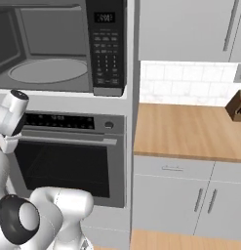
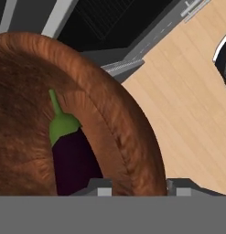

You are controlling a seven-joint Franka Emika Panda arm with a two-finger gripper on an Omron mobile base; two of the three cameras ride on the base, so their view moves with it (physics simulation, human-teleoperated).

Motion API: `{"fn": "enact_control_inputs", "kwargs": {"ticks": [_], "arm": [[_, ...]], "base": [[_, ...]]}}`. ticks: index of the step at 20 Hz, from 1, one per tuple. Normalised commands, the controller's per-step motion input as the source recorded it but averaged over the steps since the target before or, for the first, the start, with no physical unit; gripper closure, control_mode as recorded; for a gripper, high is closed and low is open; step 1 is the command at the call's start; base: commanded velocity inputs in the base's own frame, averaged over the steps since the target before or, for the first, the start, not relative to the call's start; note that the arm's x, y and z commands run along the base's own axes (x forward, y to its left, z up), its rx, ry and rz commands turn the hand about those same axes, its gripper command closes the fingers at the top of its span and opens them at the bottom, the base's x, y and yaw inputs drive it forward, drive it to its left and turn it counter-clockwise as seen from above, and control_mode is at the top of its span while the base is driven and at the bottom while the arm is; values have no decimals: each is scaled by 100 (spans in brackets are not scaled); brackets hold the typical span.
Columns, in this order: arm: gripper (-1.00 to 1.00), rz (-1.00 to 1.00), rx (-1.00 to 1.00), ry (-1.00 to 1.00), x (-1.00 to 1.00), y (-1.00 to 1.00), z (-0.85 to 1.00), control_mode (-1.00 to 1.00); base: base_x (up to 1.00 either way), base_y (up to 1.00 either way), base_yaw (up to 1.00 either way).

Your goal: Pick the eggplant from the sink and place it in the bowl. Then pick the bowl and place it in the microwave. Then close the microwave door and press the start button.

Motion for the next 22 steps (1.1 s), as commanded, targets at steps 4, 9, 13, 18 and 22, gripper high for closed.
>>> {"fn": "enact_control_inputs", "kwargs": {"ticks": [4,9,13,18,22], "arm": [[100,0,0,0,0,0,0,100],[100,0,0,0,0,0,0,100],[100,0,0,0,0,0,0,100],[100,0,9,-18,-60,-34,8,-100],[100,-6,17,-28,-81,-89,66,-100]], "base": [[-6,0,-1],[0,0,0],[0,0,0],[-11,-4,0],[0,0,0]]}}
